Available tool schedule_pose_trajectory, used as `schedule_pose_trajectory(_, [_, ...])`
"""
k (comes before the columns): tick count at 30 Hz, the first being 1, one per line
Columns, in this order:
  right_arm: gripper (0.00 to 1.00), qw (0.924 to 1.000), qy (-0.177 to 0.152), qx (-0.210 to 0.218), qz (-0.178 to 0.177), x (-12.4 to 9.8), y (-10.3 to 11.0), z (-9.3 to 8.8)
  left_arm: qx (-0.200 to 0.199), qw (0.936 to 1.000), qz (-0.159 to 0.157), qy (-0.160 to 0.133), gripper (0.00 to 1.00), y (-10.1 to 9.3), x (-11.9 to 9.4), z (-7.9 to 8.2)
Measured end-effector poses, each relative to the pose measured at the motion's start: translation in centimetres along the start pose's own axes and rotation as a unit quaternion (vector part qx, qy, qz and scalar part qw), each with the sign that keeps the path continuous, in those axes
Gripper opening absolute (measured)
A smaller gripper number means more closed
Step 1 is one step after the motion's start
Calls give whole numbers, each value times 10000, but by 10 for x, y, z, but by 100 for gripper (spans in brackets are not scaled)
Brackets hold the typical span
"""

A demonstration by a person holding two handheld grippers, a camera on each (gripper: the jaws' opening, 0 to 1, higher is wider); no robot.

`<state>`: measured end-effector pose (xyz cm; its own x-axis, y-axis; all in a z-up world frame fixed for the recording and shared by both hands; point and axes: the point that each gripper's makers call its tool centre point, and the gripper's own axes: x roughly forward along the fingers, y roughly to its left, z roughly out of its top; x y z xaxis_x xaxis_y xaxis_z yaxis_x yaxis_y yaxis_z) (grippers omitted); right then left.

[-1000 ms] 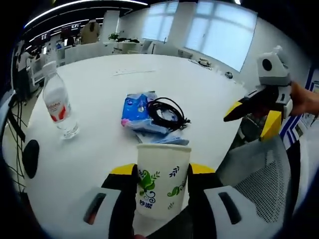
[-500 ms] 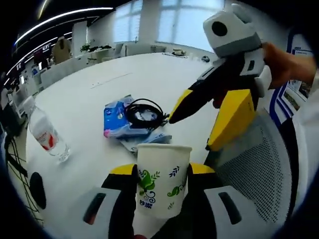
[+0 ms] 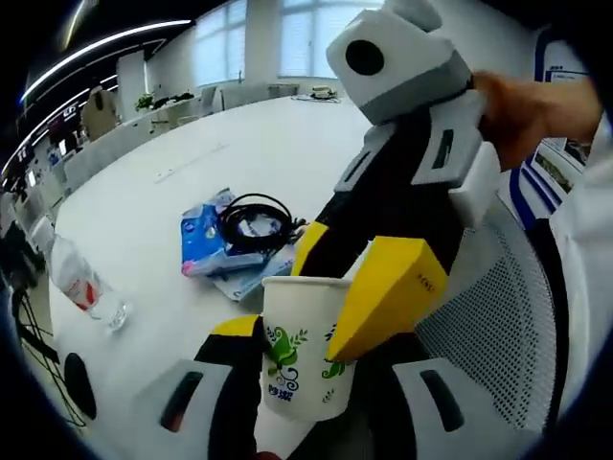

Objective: Arrange the tabletop items into an orderly group along one side of the table until the central work area is clear of visible clutter.

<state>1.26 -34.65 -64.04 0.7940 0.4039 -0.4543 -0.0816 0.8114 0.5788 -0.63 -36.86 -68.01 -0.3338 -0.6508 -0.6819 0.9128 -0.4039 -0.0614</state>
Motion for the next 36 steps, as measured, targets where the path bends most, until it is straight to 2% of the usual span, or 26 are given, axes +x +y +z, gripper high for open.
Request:
schedule_pose_trajectory(3, [1, 9999, -7, -10, 156, -8, -2, 1, -58, 9999, 84, 1, 39, -1, 3, 7])
schedule_pose_trajectory(8, [1, 9994, -26, 124, 326, -18, -5, 6, -161, 9996, 243, -14, 39, -1, 6, 17])
schedule_pose_trajectory(17, [0, 9990, -103, 269, 328, -36, -16, 7, -404, 9982, 445, -48, 40, -5, 12, 27])
schedule_pose_trajectory(27, [0, 9990, 70, 115, 425, -40, -16, -1, -567, 9961, 671, -54, 41, -12, 18, 26])
schedule_pose_trajectory(36, [0, 9990, -184, 199, 362, -41, -18, 9, -776, 9940, 760, -135, 43, -2, 13, 28])
